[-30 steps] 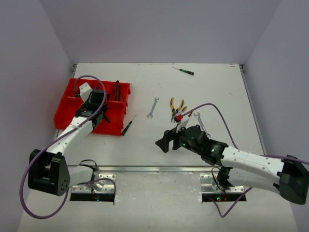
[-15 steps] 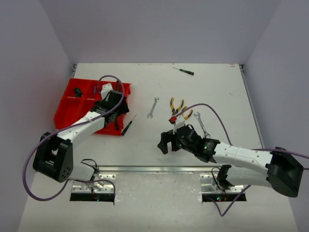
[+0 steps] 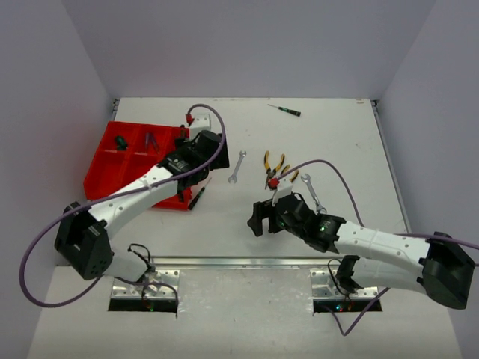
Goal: Sort the tools into containers
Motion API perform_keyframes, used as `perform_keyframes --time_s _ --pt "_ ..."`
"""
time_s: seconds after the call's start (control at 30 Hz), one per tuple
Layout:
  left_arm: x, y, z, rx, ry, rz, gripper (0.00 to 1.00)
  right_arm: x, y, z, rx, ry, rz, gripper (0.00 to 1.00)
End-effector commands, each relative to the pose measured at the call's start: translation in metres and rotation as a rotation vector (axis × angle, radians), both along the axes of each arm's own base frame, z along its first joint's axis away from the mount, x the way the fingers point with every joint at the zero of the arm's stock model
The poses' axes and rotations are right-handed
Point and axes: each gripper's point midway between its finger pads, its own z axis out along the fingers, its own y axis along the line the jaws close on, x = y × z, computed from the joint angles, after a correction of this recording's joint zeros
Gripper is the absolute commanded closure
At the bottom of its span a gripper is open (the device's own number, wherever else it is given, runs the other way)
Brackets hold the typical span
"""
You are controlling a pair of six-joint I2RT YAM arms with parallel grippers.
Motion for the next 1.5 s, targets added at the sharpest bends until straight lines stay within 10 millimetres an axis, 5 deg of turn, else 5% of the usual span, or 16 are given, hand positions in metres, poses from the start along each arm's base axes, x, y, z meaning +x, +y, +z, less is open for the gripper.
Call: perform_keyframes --time_s 0.0,0.17,0.53,1.07,1.47 --pt "-0.007 -0.015 -0.044 0.130 0.148 -0.110 0.08 0.011 -0.021 0.033 0.114 -0.100 -0.132 0.09" --pt "-0.005 -0.017 -0.085 0.232 0.266 -0.151 0.31 0.005 -0.040 0.043 0.161 -0.144 -0.161 0.08" --pt "-0.010 -0.014 -0.148 0.317 0.474 -0.196 0.28 0.003 -0.049 0.041 0.130 -0.162 -0.156 0.07" --pt "-0.028 -0.006 -0.177 0.142 0.596 -0.203 0.26 0.004 -0.048 0.042 0.122 -0.165 -0.156 0.07" --pt "-0.047 -0.009 -0.203 0.094 0.680 -0.223 0.63 0.004 -0.049 0.041 0.127 -0.161 -0.162 0.07"
